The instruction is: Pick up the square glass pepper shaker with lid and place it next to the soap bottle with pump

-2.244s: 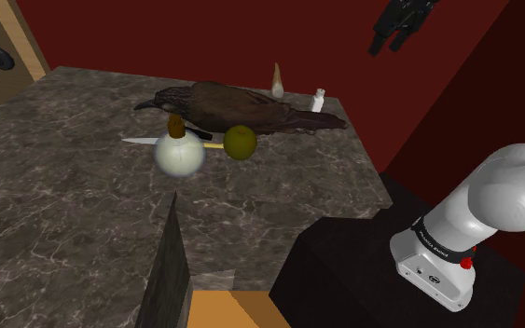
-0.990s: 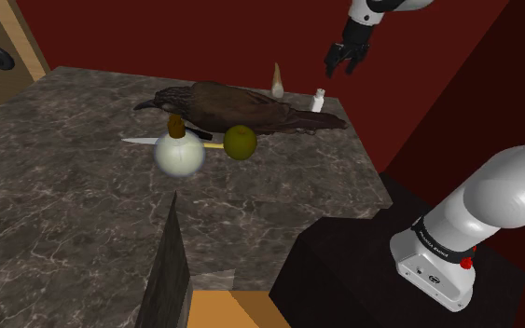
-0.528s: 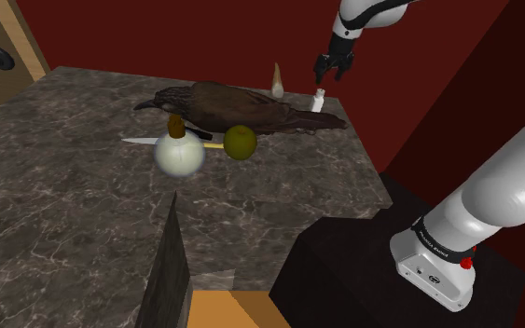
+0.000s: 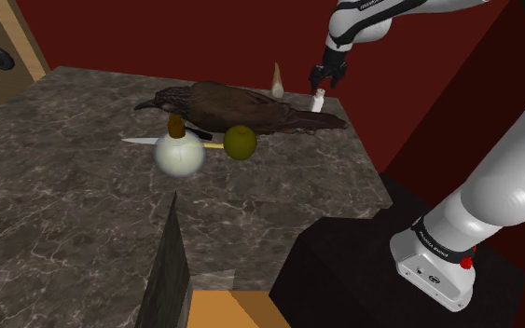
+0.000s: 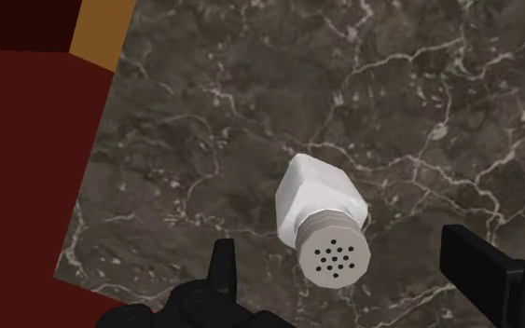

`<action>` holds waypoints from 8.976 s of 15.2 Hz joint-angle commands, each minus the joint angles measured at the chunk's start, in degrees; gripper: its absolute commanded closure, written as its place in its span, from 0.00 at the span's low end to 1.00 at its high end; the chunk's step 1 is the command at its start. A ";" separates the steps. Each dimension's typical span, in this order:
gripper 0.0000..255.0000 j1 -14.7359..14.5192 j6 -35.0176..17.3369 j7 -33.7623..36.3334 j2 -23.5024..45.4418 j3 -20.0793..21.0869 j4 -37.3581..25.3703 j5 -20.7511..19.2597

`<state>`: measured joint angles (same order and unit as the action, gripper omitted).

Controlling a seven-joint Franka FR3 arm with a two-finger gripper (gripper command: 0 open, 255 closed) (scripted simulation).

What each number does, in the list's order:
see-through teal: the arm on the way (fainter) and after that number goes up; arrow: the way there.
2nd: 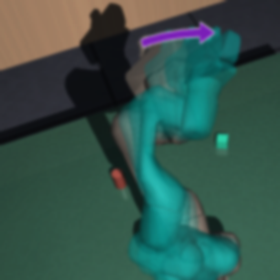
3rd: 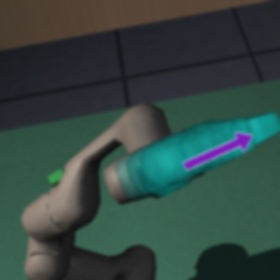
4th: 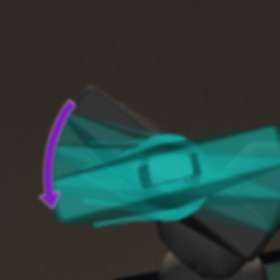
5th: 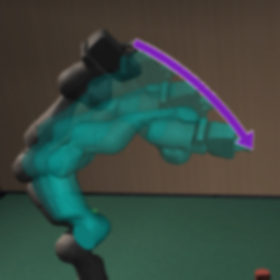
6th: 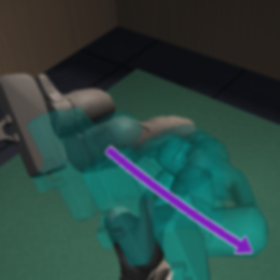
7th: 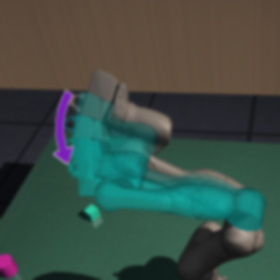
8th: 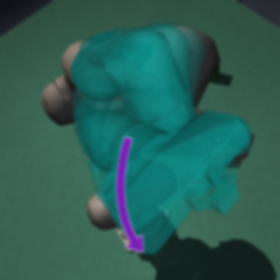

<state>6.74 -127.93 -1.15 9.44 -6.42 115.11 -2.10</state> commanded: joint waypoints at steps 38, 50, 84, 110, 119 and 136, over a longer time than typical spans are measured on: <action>1.00 -0.05 10.42 -0.29 -3.74 -0.05 -6.73 -0.23; 1.00 -0.11 19.33 -0.56 -5.22 -0.03 -14.17 -0.26; 1.00 -11.10 30.51 22.35 -19.24 12.36 -10.05 -0.78; 1.00 -23.25 30.12 52.14 -13.12 29.89 -13.84 -0.88; 1.00 -23.28 23.18 52.54 -13.24 29.91 -6.78 -0.90; 1.00 -23.40 10.46 54.32 -10.50 30.20 3.52 -2.39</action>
<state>-16.67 -116.70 53.04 -1.39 23.77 118.18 -4.32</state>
